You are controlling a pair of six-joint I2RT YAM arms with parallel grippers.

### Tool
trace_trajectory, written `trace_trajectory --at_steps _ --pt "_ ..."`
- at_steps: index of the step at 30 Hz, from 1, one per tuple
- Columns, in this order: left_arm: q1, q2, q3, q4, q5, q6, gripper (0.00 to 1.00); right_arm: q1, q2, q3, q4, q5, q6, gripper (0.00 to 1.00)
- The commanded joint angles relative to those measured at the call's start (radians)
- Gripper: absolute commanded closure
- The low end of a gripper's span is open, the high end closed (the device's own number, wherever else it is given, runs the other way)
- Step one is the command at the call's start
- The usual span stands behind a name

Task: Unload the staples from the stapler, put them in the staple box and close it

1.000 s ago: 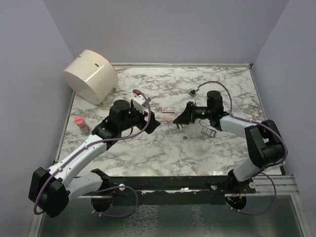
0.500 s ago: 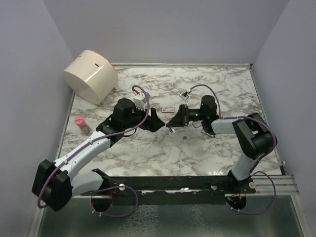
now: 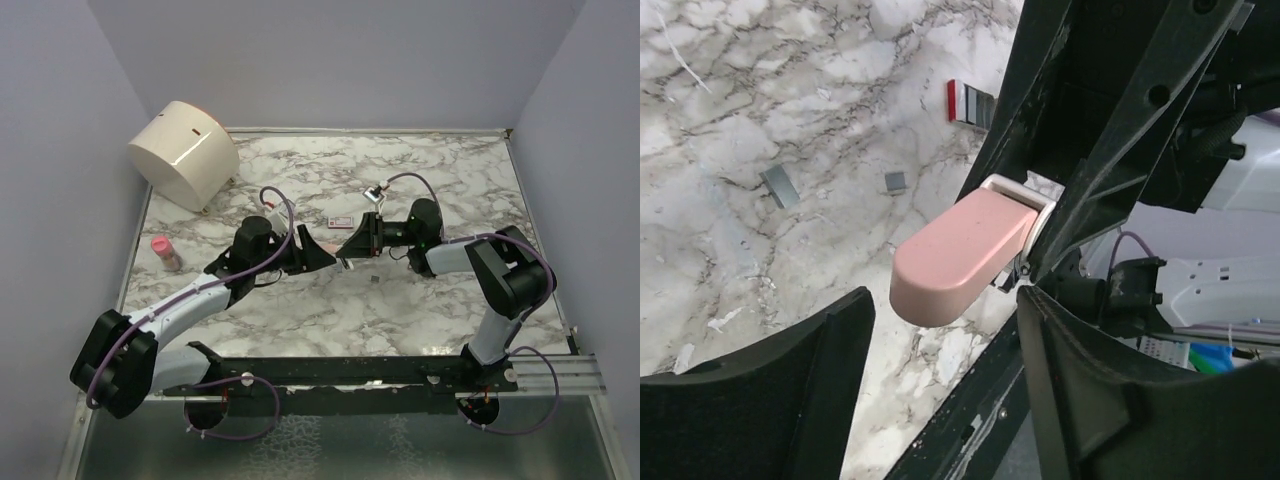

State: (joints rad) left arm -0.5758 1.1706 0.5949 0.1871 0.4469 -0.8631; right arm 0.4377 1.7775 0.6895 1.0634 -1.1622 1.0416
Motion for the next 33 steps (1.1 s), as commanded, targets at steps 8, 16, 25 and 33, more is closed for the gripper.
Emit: trace_trajectory --at_steps 8,16,25,33 --pt "0.042 -0.022 -0.120 0.347 0.075 -0.160 0.29 0.002 -0.026 -0.035 0.079 -0.037 0.022 0.99" --pt "0.074 0.005 -0.152 0.477 0.133 -0.205 0.35 0.002 -0.045 -0.032 0.084 -0.048 0.034 0.99" --pt "0.074 0.023 -0.134 0.486 0.169 -0.181 0.43 0.004 -0.037 -0.036 0.129 -0.053 0.060 0.99" --pt "0.074 0.055 -0.131 0.512 0.210 -0.181 0.56 0.007 -0.009 -0.033 0.213 -0.063 0.119 0.99"
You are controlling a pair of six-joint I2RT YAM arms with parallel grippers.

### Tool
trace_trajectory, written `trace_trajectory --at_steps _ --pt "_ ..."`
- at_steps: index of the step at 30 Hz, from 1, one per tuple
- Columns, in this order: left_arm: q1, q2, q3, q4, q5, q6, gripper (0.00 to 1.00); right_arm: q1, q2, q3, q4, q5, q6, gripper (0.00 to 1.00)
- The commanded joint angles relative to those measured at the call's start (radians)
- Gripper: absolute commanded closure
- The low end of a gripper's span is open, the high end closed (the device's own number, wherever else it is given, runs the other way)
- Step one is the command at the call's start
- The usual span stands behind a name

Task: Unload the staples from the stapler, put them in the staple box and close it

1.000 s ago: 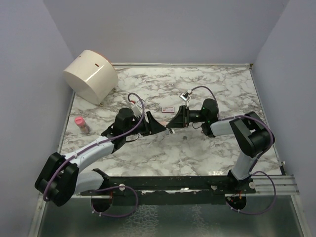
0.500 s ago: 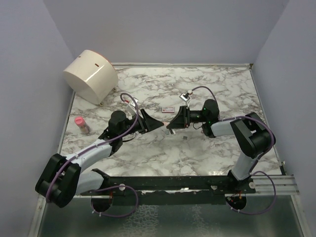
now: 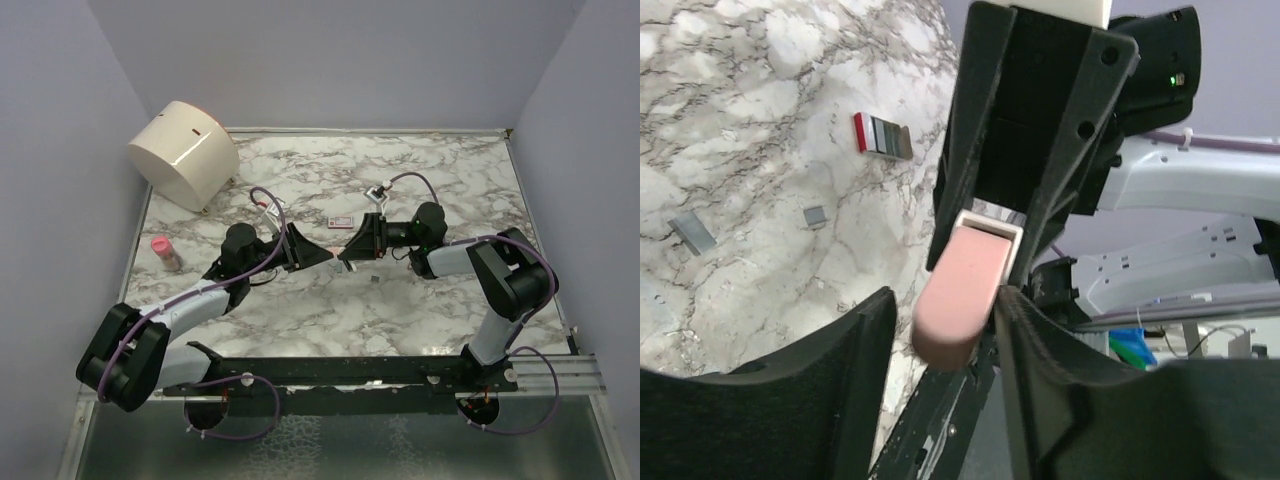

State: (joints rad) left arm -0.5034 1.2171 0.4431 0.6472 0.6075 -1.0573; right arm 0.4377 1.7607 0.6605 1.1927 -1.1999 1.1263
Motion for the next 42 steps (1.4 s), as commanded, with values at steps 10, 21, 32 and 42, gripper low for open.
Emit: trace_trajectory --at_steps 10,21,32,42 --pt "0.029 -0.057 0.101 -0.191 0.037 0.164 1.00 0.006 -0.070 -0.040 -0.143 -0.010 -0.185 0.65" --pt "0.050 -0.074 0.356 -0.990 -0.279 0.535 1.00 -0.040 -0.228 0.115 -1.007 0.224 -0.795 0.46" --pt "0.100 0.105 0.609 -1.395 -0.877 0.720 1.00 -0.053 -0.349 0.127 -1.181 0.533 -0.954 0.44" --pt "0.203 0.381 0.774 -1.418 -0.861 0.855 1.00 -0.054 -0.380 0.088 -1.173 0.525 -0.987 0.44"
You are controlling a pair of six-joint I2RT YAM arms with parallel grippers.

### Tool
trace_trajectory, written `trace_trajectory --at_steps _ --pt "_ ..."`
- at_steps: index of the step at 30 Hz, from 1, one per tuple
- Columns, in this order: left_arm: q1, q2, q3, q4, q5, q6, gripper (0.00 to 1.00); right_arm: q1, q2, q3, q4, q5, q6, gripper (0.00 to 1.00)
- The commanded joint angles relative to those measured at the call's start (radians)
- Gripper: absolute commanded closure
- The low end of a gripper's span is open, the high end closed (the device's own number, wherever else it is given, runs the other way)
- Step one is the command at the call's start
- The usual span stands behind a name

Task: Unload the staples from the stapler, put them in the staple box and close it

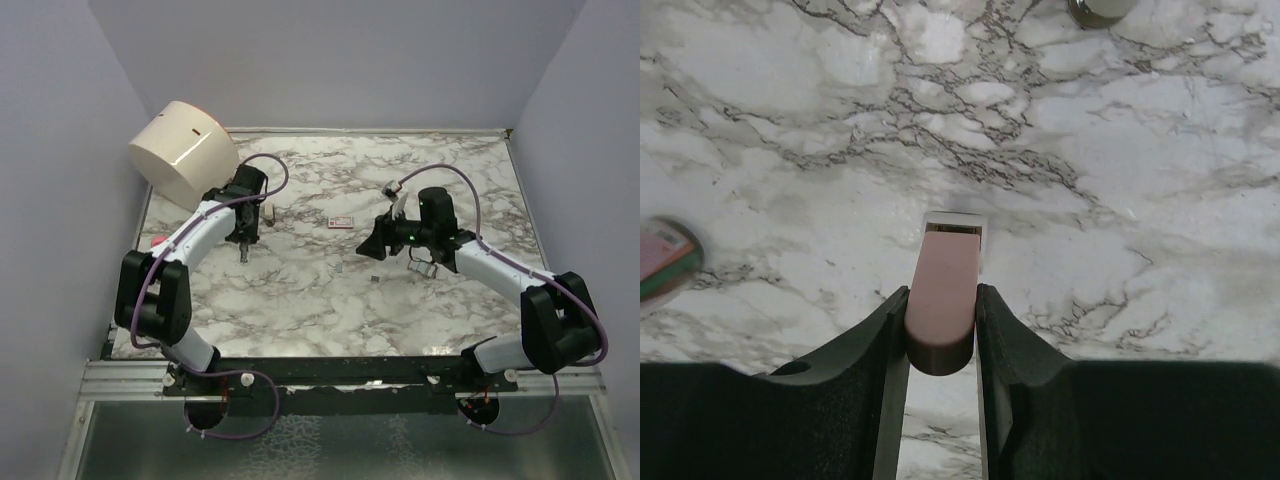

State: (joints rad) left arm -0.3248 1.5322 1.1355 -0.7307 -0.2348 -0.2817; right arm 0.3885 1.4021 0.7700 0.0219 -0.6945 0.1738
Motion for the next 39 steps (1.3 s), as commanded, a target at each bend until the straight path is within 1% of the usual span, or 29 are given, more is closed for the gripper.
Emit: trace_trajectory --at_steps 1,8,15,18,24,27,30,33,39 --pt "0.029 0.086 0.099 -0.044 -0.017 0.087 1.00 -0.005 -0.022 -0.024 -0.003 0.019 -0.039 0.44" --pt "0.042 0.233 0.242 -0.120 -0.061 0.147 1.00 -0.005 -0.022 -0.041 0.015 -0.024 -0.039 0.44" --pt "0.045 0.360 0.372 -0.171 -0.083 0.173 0.91 -0.005 -0.043 -0.053 0.030 -0.048 -0.026 0.43" --pt "0.045 0.393 0.402 -0.167 -0.072 0.176 0.88 -0.005 -0.052 -0.057 0.032 -0.067 -0.024 0.43" --pt "0.044 0.449 0.444 -0.171 -0.037 0.177 0.88 -0.005 -0.065 -0.055 0.035 -0.089 -0.009 0.43" --pt "0.045 0.458 0.446 -0.165 -0.040 0.181 0.84 -0.005 -0.079 -0.049 0.031 -0.094 -0.002 0.43" --pt "0.047 0.470 0.451 -0.160 -0.042 0.182 0.79 -0.006 -0.106 -0.053 0.030 -0.069 0.016 0.42" --pt "0.047 0.466 0.455 -0.152 -0.036 0.178 0.69 -0.005 -0.142 -0.069 0.048 -0.063 0.032 0.41" --pt "0.048 0.422 0.451 -0.119 -0.008 0.172 0.36 -0.006 -0.193 -0.083 0.021 -0.008 0.051 0.39"
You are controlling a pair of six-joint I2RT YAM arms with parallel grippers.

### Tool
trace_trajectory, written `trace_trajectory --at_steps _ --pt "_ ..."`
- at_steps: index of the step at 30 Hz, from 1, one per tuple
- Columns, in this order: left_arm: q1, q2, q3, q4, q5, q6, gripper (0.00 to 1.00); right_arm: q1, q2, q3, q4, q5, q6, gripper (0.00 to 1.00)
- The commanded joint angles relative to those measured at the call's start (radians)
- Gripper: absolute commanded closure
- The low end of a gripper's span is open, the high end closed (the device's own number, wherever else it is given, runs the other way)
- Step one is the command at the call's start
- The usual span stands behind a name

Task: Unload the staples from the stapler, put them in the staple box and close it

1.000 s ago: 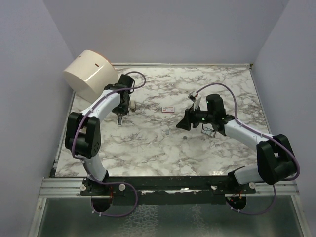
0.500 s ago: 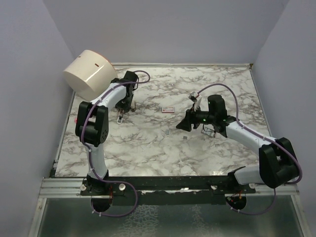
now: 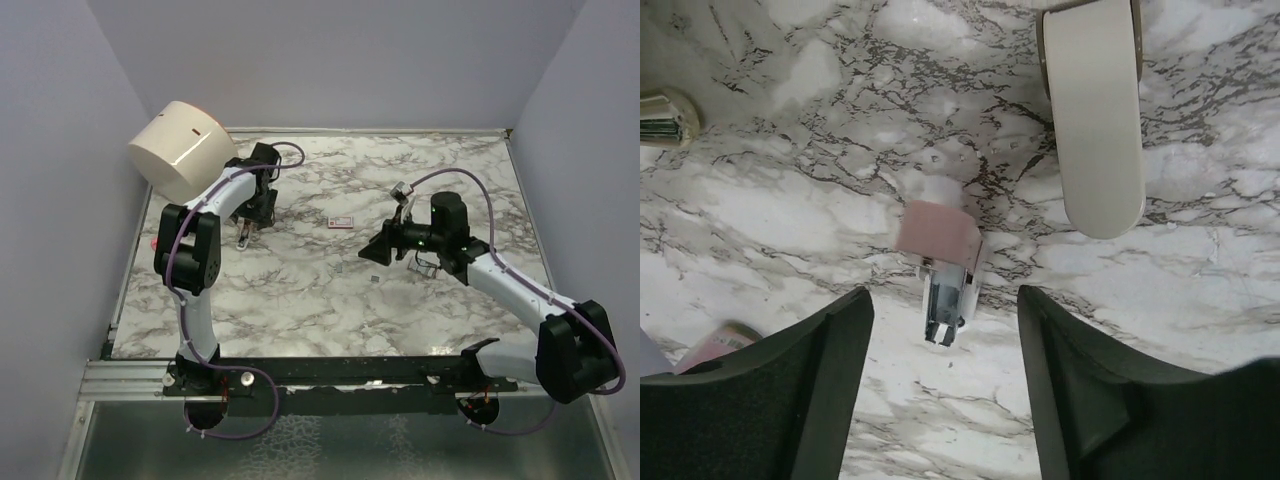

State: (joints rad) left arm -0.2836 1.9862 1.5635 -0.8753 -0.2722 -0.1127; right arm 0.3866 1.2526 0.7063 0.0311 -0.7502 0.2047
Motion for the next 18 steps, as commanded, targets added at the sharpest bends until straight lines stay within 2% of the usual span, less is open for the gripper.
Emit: trace_trajectory --at_steps 1,2,3,5,7,11,14,18 --pt "0.007 -0.043 0.021 0.029 0.036 -0.001 0.29 -0.005 -0.055 -0.020 0.002 0.072 0.024 0.39" --pt "0.006 -0.055 0.020 0.033 0.043 -0.005 0.26 -0.005 -0.069 -0.021 -0.010 0.097 0.033 0.38" --pt "0.007 -0.073 0.016 0.040 0.053 -0.005 0.22 -0.005 -0.084 -0.023 -0.018 0.120 0.040 0.33" --pt "0.007 -0.115 0.013 0.050 0.072 -0.006 0.17 -0.005 -0.116 -0.033 -0.043 0.203 0.080 0.11" --pt "0.005 -0.165 0.017 0.058 0.084 -0.009 0.12 -0.007 -0.131 -0.025 -0.107 0.302 0.109 0.03" --pt "-0.026 -0.298 -0.009 0.124 0.167 -0.040 0.04 -0.014 -0.123 -0.005 -0.218 0.398 0.136 0.00" --pt "-0.085 -0.402 -0.068 0.227 0.259 -0.062 0.03 -0.062 -0.110 0.016 -0.296 0.413 0.152 0.00" --pt "-0.152 -0.485 -0.142 0.366 0.357 -0.069 0.03 -0.166 -0.128 0.007 -0.344 0.510 0.242 0.00"
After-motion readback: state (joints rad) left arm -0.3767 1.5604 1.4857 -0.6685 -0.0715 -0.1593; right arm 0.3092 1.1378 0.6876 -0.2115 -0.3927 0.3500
